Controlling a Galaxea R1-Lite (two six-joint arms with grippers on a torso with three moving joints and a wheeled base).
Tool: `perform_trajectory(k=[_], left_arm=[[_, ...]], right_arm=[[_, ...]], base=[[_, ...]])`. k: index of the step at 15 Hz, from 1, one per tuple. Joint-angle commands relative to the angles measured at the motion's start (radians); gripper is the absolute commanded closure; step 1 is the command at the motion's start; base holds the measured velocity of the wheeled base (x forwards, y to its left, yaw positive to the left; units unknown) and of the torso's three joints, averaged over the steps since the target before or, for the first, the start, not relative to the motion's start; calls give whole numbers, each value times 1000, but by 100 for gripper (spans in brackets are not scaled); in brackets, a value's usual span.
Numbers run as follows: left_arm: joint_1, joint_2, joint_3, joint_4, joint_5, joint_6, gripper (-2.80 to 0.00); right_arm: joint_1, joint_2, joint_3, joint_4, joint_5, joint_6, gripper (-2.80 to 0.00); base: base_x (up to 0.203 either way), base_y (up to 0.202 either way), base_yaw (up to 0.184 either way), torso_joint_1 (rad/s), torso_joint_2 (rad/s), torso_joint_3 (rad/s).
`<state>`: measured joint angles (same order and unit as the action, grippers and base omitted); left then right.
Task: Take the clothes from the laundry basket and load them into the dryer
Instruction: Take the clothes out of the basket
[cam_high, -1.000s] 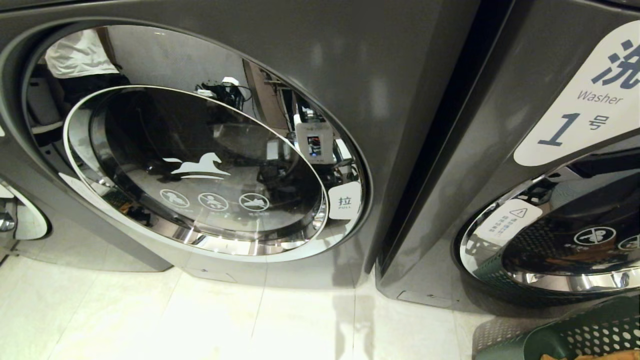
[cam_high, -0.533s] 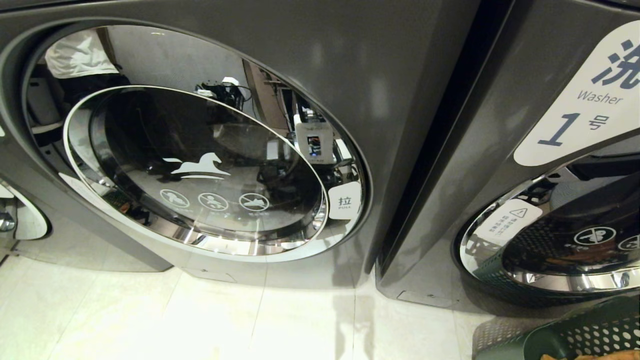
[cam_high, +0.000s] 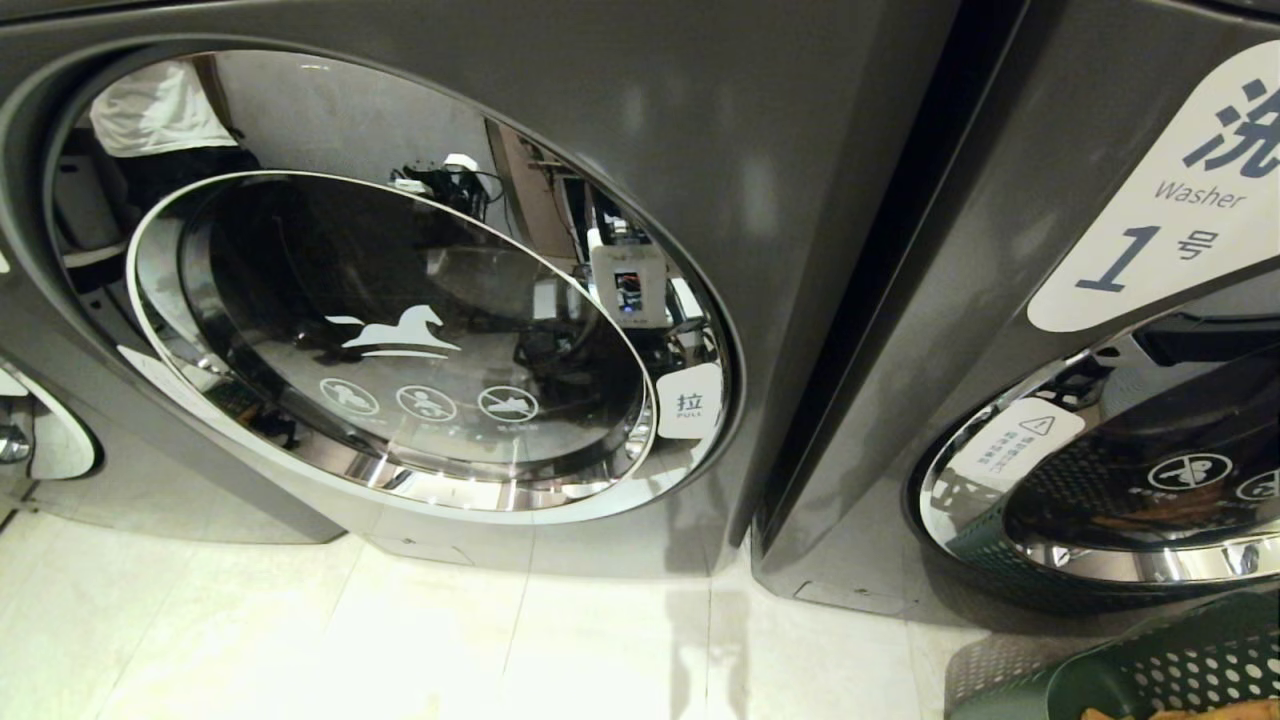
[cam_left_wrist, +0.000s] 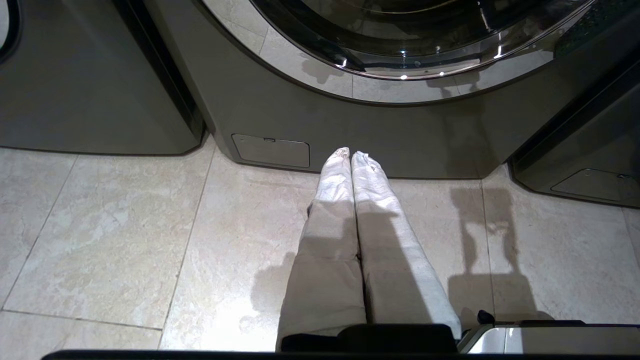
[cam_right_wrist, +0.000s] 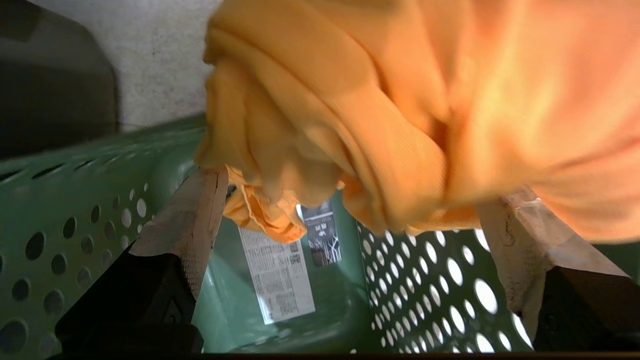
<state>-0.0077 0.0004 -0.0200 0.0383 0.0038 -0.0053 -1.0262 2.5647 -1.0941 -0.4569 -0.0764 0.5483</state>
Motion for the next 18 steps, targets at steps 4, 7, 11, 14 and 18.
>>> perform_trajectory(k=[4, 7, 11, 14, 18], left_arm=[[0, -2, 0, 0, 0, -1, 0], [0, -2, 0, 0, 1, -1, 0], [0, -2, 0, 0, 1, -1, 0], [0, -2, 0, 0, 1, -1, 0], [0, -2, 0, 0, 1, -1, 0]], right_arm=[[0, 30, -22, -3, -2, -13, -280], [0, 34, -23, -6, -3, -36, 0], [0, 31, -18, -3, -3, -31, 0], [0, 29, -18, -2, -4, -30, 0], [-2, 24, -12, -2, -6, -31, 0]], base=[[0, 0, 0, 0, 0, 0], [0, 0, 0, 0, 0, 0], [0, 0, 0, 0, 0, 0], [0, 0, 0, 0, 0, 0], [0, 0, 0, 0, 0, 0]])
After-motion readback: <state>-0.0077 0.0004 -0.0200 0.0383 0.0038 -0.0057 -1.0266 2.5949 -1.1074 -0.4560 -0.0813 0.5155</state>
